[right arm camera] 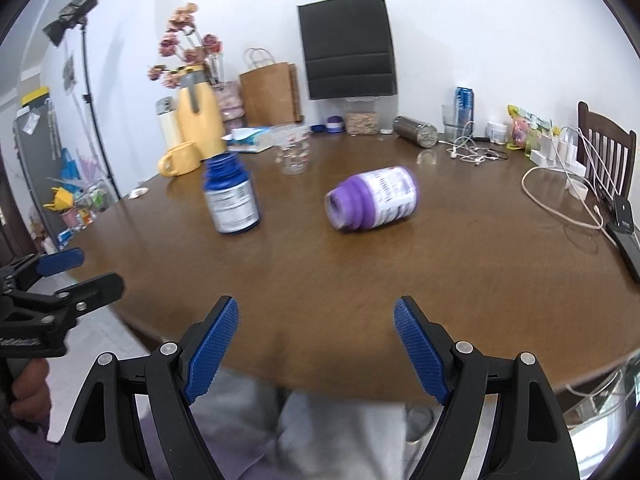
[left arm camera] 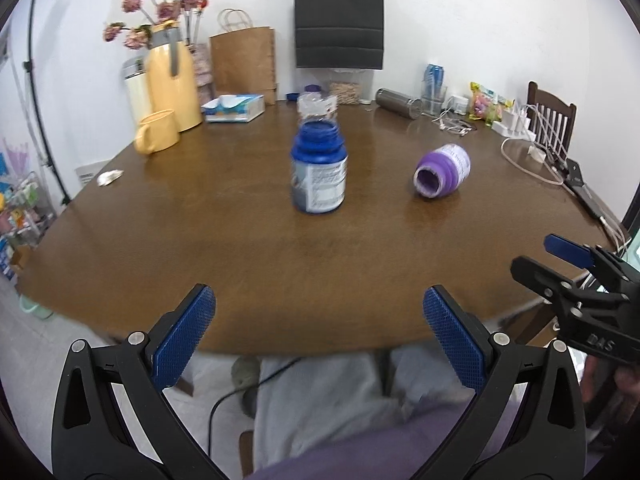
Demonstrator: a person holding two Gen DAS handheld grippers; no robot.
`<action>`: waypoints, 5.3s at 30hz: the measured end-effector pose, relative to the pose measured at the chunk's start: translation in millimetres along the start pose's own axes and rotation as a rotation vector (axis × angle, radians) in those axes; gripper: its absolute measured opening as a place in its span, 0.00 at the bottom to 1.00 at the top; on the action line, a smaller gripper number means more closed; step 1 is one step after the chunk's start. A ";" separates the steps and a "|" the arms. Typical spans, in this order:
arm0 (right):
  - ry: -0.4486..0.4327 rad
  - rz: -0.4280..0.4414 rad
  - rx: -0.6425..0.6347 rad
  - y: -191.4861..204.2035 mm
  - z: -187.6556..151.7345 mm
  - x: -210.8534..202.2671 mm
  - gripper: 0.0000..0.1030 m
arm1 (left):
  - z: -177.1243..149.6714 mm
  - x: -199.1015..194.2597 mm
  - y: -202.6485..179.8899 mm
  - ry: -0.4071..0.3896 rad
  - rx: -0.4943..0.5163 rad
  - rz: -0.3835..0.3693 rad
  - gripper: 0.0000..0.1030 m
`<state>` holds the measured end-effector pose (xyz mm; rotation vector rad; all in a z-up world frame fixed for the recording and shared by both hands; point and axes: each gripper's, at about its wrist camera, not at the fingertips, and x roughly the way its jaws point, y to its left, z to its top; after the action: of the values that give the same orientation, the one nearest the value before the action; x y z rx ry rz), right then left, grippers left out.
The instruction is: Flip cup upright
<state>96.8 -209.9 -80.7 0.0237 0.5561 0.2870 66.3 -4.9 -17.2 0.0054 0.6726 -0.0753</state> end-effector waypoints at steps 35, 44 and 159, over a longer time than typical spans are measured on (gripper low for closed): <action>0.260 0.127 0.070 -99.6 120.7 210.4 0.58 | 272.0 278.6 -137.1 0.371 0.308 -0.241 1.00; 0.266 0.195 -0.062 -97.5 123.3 217.7 0.58 | 260.2 288.9 -119.6 0.310 0.231 -0.255 1.00; -0.028 0.085 -0.159 -18.1 112.6 38.6 0.80 | 113.8 60.5 32.9 0.043 -0.027 -0.008 0.99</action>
<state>191.8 -210.4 -6.7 -0.1030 0.5042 0.4124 186.6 20.5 33.6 -0.0215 0.7168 -0.0741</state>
